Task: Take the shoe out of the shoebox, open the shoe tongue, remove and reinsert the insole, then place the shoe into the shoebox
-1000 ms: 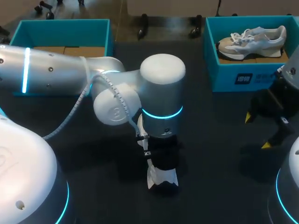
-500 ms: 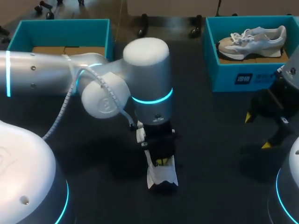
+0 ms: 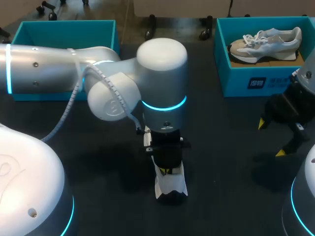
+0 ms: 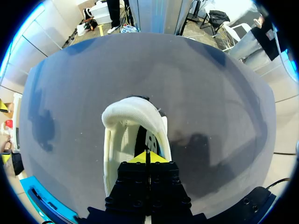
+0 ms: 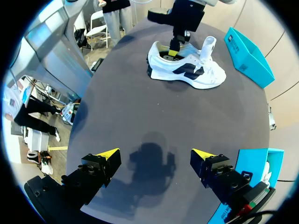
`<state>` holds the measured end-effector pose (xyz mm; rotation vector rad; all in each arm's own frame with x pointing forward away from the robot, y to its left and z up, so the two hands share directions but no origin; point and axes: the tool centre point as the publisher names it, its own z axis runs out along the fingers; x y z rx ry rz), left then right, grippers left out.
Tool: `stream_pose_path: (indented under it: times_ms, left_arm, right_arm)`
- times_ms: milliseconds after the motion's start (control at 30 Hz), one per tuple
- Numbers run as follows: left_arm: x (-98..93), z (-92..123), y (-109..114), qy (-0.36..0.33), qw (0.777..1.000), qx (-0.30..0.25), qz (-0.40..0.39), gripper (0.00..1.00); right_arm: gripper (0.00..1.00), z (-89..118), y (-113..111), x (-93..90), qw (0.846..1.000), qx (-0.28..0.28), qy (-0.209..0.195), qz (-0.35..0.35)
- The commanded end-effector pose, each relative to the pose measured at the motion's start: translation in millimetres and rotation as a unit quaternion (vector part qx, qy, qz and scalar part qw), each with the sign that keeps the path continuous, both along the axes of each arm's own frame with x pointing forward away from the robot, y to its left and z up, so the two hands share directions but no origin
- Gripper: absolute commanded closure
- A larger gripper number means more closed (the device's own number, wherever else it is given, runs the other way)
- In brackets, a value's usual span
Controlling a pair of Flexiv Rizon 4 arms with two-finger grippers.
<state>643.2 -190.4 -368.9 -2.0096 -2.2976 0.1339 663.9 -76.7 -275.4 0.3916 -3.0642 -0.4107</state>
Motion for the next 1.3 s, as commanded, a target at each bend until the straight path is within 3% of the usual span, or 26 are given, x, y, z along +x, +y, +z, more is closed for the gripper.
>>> stream_pose_path:
  times_ms: [33, 500, 733, 1100, 1300]
  left_arm:
    - [-1.6, -16.2, -13.3, 0.005, 1.000, 0.031, 0.001, 1.00]
    - [-11.0, -46.6, 6.0, 0.011, 0.998, 0.063, 0.025, 1.00]
    - [-5.6, -64.4, -3.4, 0.023, 0.997, 0.066, 0.041, 1.00]
    - [4.2, -33.0, -33.1, -0.001, 0.997, -0.001, 0.077, 1.00]
    - [0.3, -21.2, -34.9, -0.005, 0.997, -0.014, 0.073, 1.00]
  right_arm:
    - [0.00, -1.1, 0.3, -0.9, 1.000, -0.002, -0.001, 0.000]
    - [0.00, -1.1, 0.3, -0.9, 1.000, -0.002, -0.001, 0.000]
    - [0.00, -1.1, 0.3, -0.9, 1.000, -0.002, -0.001, 0.000]
    - [0.00, -1.1, 0.3, -0.9, 1.000, -0.002, -0.001, 0.000]
    - [0.00, -1.1, 0.3, -0.9, 1.000, -0.002, -0.001, 0.000]
